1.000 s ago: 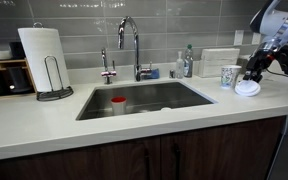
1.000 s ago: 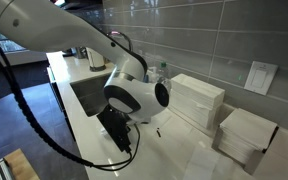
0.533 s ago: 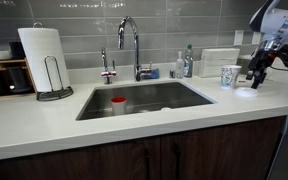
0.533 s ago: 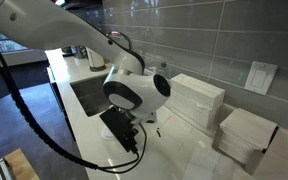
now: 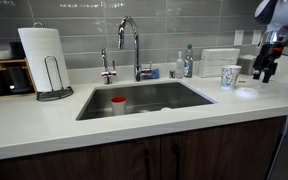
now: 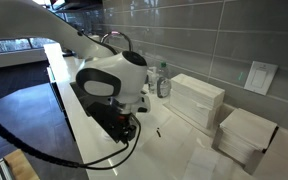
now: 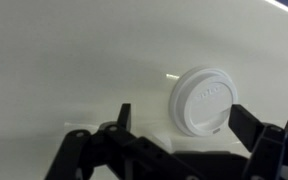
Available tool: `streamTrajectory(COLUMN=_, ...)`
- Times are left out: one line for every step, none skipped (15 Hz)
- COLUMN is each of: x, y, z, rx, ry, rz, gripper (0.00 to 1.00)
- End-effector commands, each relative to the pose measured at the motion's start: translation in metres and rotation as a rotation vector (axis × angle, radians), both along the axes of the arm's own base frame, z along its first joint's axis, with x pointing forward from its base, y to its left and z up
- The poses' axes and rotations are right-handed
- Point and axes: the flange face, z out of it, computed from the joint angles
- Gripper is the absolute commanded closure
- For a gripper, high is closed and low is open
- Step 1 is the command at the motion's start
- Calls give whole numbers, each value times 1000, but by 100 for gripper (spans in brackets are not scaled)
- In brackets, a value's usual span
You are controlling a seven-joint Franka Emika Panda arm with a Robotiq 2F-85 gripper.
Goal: Flip the white paper cup lid one hundred and eighty degrees over
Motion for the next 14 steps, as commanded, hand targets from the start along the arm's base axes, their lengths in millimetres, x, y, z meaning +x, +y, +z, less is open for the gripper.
streamTrajectory(x=-37, y=43, z=29, rx=-136, ry=-48, rz=-27, gripper=0)
streamTrajectory(x=-44, y=52, z=36, rx=-170, ry=-52, rz=-28, gripper=0)
streamTrajectory(x=-51, y=61, z=44, rx=-201, ry=-52, rz=-35, gripper=0)
streamTrajectory(x=-57, y=69, z=53, rx=-235, ry=-55, rz=-43, gripper=0)
streamTrajectory(x=-63, y=75, z=61, rx=-258, ry=-60, rz=-66, gripper=0)
streamTrajectory(x=-68, y=79, z=70, rx=-271, ry=-57, rz=-83, gripper=0)
streamTrajectory(x=-73, y=83, z=77, rx=-282, ry=-64, rz=-87, gripper=0)
streamTrajectory(x=-78, y=86, z=84, rx=-283, ry=-91, rz=-91, gripper=0)
streamTrajectory(x=-81, y=84, z=89, rx=-287, ry=-97, rz=-115, gripper=0)
streamTrajectory(x=-64, y=78, z=83, rx=-270, ry=-83, rz=-88, gripper=0)
streamTrajectory(x=-68, y=80, z=88, rx=-275, ry=-98, rz=-100, gripper=0)
streamTrajectory(x=-72, y=81, z=92, rx=-276, ry=-107, rz=-105, gripper=0)
streamTrajectory(x=-73, y=82, z=94, rx=-277, ry=-113, rz=-106, gripper=0)
streamTrajectory(x=-75, y=83, z=94, rx=-276, ry=-114, rz=-106, gripper=0)
